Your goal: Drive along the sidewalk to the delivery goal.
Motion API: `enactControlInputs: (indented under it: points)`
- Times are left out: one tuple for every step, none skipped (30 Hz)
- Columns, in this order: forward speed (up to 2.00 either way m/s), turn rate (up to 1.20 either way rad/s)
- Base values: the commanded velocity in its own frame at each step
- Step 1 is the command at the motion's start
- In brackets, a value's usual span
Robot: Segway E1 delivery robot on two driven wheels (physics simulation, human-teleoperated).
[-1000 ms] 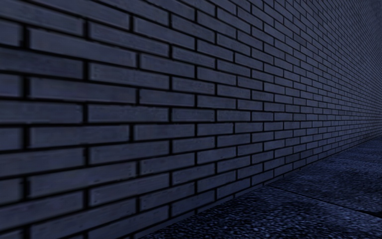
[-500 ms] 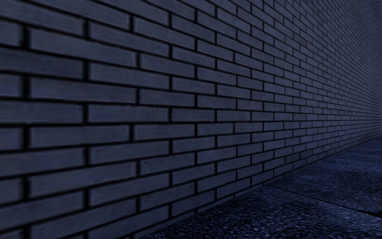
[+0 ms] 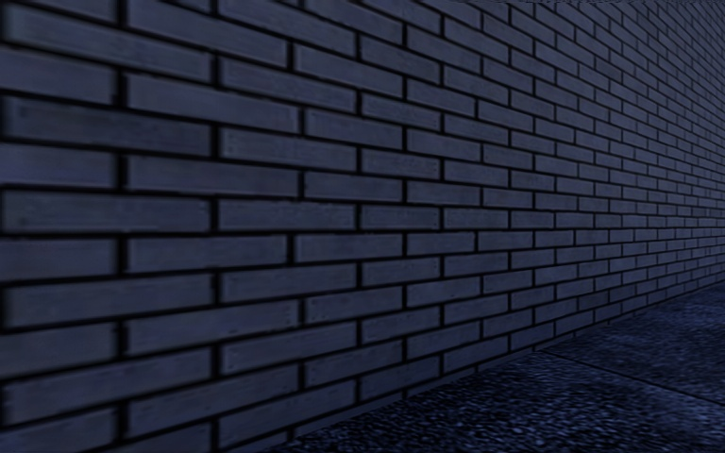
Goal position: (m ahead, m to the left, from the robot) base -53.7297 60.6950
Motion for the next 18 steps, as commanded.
enactControlInputs:
  points:
    - [-0.73,0.68]
    - [-0.74,0.69]
    - [-0.74,0.69]
    - [-0.74,0.69]
    - [-0.74,0.7]
    - [-0.74,0.7]
    - [-0.74,0.7]
    - [-0.74,0.7]
    - [-0.74,0.7]
    - [-0.74,0.7]
    - [-0.74,0.7]
    - [-0.75,0.7]
    - [-0.75,0.7]
    - [-0.75,0.7]
    - [-0.75,0.7]
    - [-0.75,0.72]
    - [-0.75,0.77]
    - [-0.75,0.8]
